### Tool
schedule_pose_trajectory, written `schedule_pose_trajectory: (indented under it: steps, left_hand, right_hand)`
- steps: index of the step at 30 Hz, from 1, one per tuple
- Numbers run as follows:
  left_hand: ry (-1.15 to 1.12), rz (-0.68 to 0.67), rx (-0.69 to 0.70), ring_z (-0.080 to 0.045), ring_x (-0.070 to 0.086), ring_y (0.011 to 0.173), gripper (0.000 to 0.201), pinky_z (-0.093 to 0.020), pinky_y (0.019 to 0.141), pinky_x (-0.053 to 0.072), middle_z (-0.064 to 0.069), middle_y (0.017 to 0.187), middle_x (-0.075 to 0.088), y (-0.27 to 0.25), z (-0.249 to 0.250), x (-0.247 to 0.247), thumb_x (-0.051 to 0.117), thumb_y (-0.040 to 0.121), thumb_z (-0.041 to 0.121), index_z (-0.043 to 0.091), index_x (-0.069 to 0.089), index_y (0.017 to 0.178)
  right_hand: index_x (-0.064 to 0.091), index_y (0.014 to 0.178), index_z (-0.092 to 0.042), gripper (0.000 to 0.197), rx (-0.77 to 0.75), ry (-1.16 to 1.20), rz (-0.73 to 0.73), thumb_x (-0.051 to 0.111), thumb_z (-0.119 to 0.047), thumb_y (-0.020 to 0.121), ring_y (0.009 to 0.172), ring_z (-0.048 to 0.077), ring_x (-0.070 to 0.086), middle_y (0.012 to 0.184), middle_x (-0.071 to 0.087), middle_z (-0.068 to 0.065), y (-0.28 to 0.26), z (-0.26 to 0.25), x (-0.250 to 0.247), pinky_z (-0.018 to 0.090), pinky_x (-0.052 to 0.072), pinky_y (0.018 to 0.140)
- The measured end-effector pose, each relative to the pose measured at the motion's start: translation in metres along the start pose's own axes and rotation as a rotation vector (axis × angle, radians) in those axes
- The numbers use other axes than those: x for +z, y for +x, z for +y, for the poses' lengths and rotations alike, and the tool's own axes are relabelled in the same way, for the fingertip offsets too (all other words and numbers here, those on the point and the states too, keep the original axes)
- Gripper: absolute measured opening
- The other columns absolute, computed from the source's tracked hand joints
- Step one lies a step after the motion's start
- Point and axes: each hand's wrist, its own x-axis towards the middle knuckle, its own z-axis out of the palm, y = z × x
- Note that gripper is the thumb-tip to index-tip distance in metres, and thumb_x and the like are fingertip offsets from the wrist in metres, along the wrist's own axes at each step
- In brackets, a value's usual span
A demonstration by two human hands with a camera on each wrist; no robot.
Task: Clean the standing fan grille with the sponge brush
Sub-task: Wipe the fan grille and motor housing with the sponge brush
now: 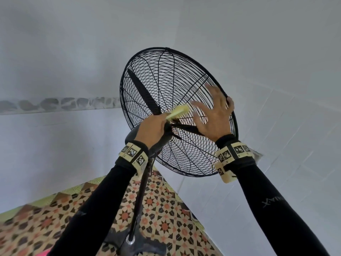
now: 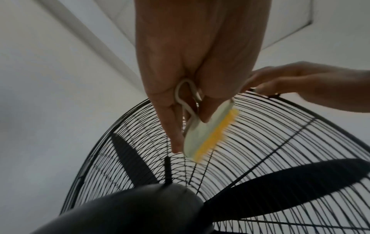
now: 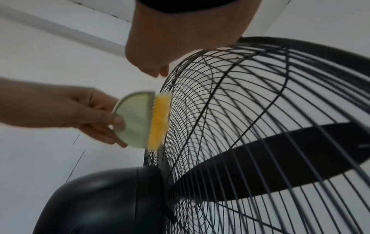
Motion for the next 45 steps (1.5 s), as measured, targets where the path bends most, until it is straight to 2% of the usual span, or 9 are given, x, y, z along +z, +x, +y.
schedule_pose_trajectory:
  steps: [7, 13, 18, 23, 27, 32, 37, 42, 45]
  left_hand:
    - [-0.170, 0.151, -0.204, -0.022, 0.062, 0.077, 0.033, -0.029, 0.072, 0.049, -0.010, 0.095, 0.070, -0.007, -0.008, 0.029, 0.045, 0.109, 0.013, 0.006, 0.057, 0.140]
    - [-0.287, 0.019, -0.080, -0.023, 0.067, 0.067, 0.034, -0.042, 0.069, 0.060, -0.008, 0.087, 0.074, -0.035, 0.006, 0.069, 0.049, 0.105, 0.008, 0.013, 0.062, 0.136]
    - [-0.303, 0.270, -0.232, -0.024, 0.061, 0.070, 0.036, -0.034, 0.073, 0.050, -0.013, 0.089, 0.073, -0.012, 0.000, 0.052, 0.047, 0.107, 0.009, 0.006, 0.061, 0.140]
    - [-0.235, 0.011, -0.051, -0.028, 0.068, 0.070, 0.029, -0.045, 0.073, 0.061, -0.010, 0.089, 0.074, -0.024, -0.003, 0.058, 0.054, 0.105, 0.014, 0.017, 0.064, 0.132]
    - [-0.257, 0.242, -0.177, -0.022, 0.058, 0.070, 0.035, -0.032, 0.075, 0.051, -0.008, 0.089, 0.070, -0.017, 0.001, 0.046, 0.048, 0.107, 0.010, 0.009, 0.059, 0.140]
    - [-0.209, 0.016, -0.052, -0.029, 0.069, 0.073, 0.034, -0.047, 0.076, 0.061, -0.013, 0.091, 0.074, -0.026, 0.007, 0.054, 0.053, 0.104, 0.012, 0.016, 0.061, 0.137]
    - [-0.286, 0.331, -0.158, -0.021, 0.069, 0.084, 0.048, -0.037, 0.090, 0.057, -0.011, 0.106, 0.076, -0.016, 0.012, 0.037, 0.056, 0.102, 0.004, 0.019, 0.055, 0.147]
    - [-0.244, 0.193, 0.003, -0.027, 0.070, 0.072, 0.055, -0.047, 0.079, 0.062, -0.016, 0.093, 0.076, -0.036, 0.022, 0.054, 0.056, 0.099, 0.000, 0.022, 0.055, 0.150]
    - [-0.268, 0.318, -0.079, -0.021, 0.067, 0.071, 0.052, -0.034, 0.085, 0.059, -0.014, 0.094, 0.076, -0.022, 0.020, 0.037, 0.057, 0.099, 0.000, 0.022, 0.057, 0.147]
  right_hand:
    - [0.044, 0.145, -0.023, 0.063, 0.519, 0.242, -0.003, 0.049, -0.060, 0.095, 0.127, 0.024, 0.053, 0.145, 0.050, 0.004, 0.017, 0.015, -0.005, 0.052, 0.045, 0.103]
    - [0.051, 0.139, -0.021, 0.059, 0.557, 0.233, 0.087, 0.052, -0.058, 0.094, 0.111, 0.022, 0.060, 0.128, 0.060, 0.000, 0.016, 0.015, 0.001, 0.047, 0.051, 0.091]
    - [0.051, 0.139, -0.021, 0.058, 0.546, 0.222, 0.120, 0.053, -0.059, 0.095, 0.110, 0.020, 0.061, 0.128, 0.061, -0.001, 0.014, 0.013, 0.006, 0.044, 0.052, 0.089]
    - [0.054, 0.138, -0.021, 0.059, 0.599, 0.212, 0.153, 0.054, -0.058, 0.092, 0.109, 0.021, 0.062, 0.126, 0.062, -0.002, 0.014, 0.012, 0.008, 0.047, 0.052, 0.088]
    - [0.052, 0.139, -0.024, 0.056, 0.574, 0.247, 0.148, 0.054, -0.056, 0.093, 0.110, 0.018, 0.061, 0.127, 0.061, -0.004, 0.013, 0.008, 0.005, 0.047, 0.052, 0.090]
    - [0.051, 0.140, -0.025, 0.055, 0.573, 0.245, 0.120, 0.053, -0.055, 0.095, 0.111, 0.019, 0.061, 0.128, 0.060, -0.003, 0.010, 0.012, 0.002, 0.048, 0.052, 0.090]
    - [0.049, 0.143, -0.025, 0.054, 0.523, 0.278, 0.118, 0.051, -0.053, 0.097, 0.115, 0.017, 0.061, 0.132, 0.061, -0.003, 0.002, 0.014, -0.001, 0.046, 0.053, 0.093]
    - [0.053, 0.140, -0.023, 0.056, 0.563, 0.288, 0.158, 0.048, -0.056, 0.095, 0.111, 0.017, 0.061, 0.128, 0.064, -0.003, 0.001, 0.010, 0.001, 0.048, 0.052, 0.092]
    - [0.053, 0.141, -0.022, 0.055, 0.548, 0.296, 0.165, 0.051, -0.053, 0.095, 0.111, 0.017, 0.062, 0.128, 0.064, -0.003, -0.002, 0.008, 0.000, 0.048, 0.052, 0.092]
